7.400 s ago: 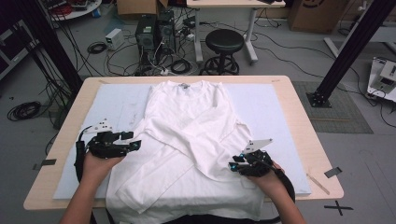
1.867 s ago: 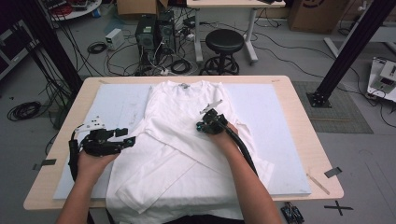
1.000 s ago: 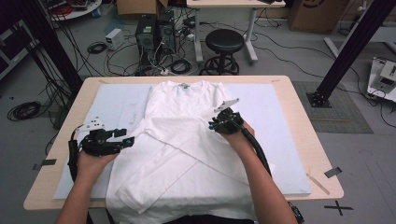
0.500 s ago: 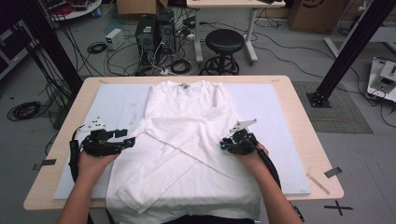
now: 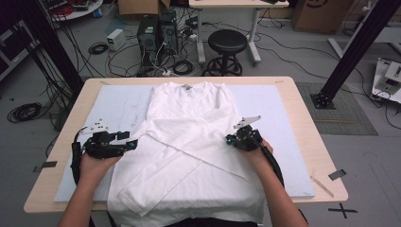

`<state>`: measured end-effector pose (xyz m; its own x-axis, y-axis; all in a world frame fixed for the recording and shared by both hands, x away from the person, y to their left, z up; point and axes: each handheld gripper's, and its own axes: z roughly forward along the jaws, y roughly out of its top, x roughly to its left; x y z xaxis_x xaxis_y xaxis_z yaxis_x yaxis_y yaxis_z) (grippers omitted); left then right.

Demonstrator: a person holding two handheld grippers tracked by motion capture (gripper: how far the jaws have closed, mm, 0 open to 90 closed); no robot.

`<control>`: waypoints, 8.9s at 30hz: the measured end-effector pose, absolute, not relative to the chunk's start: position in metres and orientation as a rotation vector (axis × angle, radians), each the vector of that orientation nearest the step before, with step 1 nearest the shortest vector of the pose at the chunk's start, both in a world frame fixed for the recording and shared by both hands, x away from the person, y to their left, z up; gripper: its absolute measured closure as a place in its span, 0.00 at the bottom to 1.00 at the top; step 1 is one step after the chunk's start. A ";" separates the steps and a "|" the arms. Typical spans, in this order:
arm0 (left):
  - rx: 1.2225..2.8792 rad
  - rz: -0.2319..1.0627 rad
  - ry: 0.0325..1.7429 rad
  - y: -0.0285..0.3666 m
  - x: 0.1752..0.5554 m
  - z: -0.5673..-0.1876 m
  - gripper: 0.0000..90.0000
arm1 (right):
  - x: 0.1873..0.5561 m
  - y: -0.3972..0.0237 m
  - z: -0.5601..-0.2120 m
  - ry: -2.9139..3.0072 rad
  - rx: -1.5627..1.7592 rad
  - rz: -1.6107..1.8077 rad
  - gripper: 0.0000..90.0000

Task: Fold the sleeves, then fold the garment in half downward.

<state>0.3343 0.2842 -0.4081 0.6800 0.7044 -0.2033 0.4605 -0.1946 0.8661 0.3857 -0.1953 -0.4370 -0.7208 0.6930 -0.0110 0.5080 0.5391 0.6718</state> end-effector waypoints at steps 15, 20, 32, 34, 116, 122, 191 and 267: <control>1.886 0.354 0.961 0.268 0.353 -0.417 0.44 | 0.357 -0.215 -0.411 2.372 0.957 1.085 0.78; 1.905 0.380 1.015 0.256 0.380 -0.424 0.45 | 0.354 -0.215 -0.406 2.347 0.941 1.115 0.77; 2.011 0.482 1.169 0.246 0.416 -0.446 0.77 | 0.351 -0.212 -0.406 2.344 0.911 1.095 0.77; 1.989 0.467 1.180 0.251 0.416 -0.447 0.90 | 0.350 -0.214 -0.406 2.342 0.914 1.095 0.77; 1.841 0.258 1.167 0.263 0.472 -0.430 0.31 | 0.464 -0.229 -0.423 2.321 1.188 0.966 0.44; 1.812 0.257 1.216 0.262 0.492 -0.443 0.31 | 0.490 -0.225 -0.435 2.322 1.260 0.941 0.45; 1.706 0.320 0.983 0.290 0.432 -0.384 0.95 | 0.456 -0.250 -0.368 2.314 1.085 1.256 0.99; 1.933 0.263 1.123 0.294 0.376 -0.448 0.43 | 0.383 -0.271 -0.421 2.278 1.179 1.063 0.51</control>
<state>0.3762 0.2943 -0.4478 0.5727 0.7884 -0.2245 0.6070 -0.2238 0.7625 0.3833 -0.2710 -0.4215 -0.5852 0.8106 0.0214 0.5371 0.3677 0.7592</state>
